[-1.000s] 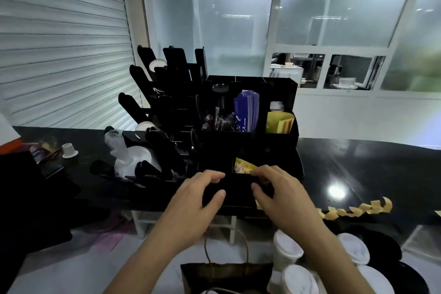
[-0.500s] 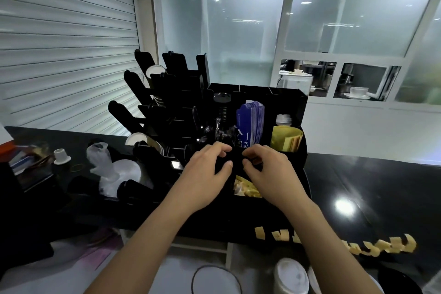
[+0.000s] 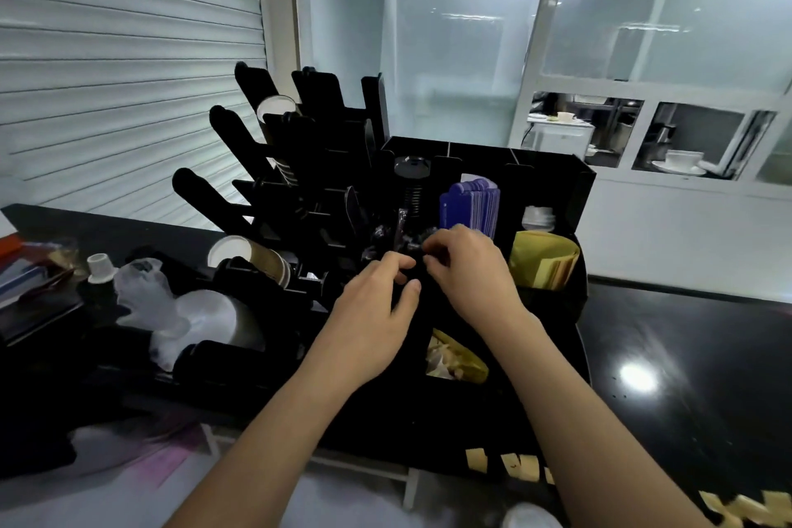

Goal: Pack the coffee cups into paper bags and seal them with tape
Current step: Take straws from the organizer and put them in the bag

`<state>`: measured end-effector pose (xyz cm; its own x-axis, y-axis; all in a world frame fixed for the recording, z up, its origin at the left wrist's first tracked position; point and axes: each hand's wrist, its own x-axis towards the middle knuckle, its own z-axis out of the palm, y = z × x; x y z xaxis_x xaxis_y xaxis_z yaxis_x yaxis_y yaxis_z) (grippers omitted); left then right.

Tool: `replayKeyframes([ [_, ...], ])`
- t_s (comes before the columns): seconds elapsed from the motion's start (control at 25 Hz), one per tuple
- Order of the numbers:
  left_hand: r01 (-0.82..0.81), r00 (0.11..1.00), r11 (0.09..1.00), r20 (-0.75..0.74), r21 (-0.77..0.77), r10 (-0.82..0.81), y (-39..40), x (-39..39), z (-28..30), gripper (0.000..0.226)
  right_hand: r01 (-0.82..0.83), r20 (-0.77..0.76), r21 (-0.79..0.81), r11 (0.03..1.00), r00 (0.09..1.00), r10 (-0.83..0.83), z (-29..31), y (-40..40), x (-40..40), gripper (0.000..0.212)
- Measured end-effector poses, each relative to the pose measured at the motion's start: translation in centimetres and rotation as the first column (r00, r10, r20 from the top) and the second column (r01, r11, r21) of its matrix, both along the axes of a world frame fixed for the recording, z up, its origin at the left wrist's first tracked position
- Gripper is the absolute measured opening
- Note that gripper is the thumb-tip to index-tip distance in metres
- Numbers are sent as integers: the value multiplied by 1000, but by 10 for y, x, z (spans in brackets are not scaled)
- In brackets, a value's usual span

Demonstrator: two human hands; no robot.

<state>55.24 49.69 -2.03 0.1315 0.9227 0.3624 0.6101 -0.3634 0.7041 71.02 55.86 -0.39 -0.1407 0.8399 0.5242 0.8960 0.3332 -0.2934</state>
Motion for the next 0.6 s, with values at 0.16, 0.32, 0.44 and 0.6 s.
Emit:
replayKeyframes([
  [0.16,8,1000,1000,-12,-21,-8,4,-1,-7,35,15,240,56,998,970,-28,-3,29,-14,32],
  [0.32,37,999,999,-39,-39,-39,2,-3,-9,33,38,337,32,999,940,-47,-5,42,-17,33],
  [0.44,29,998,999,-50,-36,-31,2,-8,-10,35,11,306,52,999,952,-26,-4,45,-16,23],
  [0.6,39,998,999,-38,-28,-40,-1,-9,-6,40,-55,218,55,997,975,42,3,41,-14,17],
])
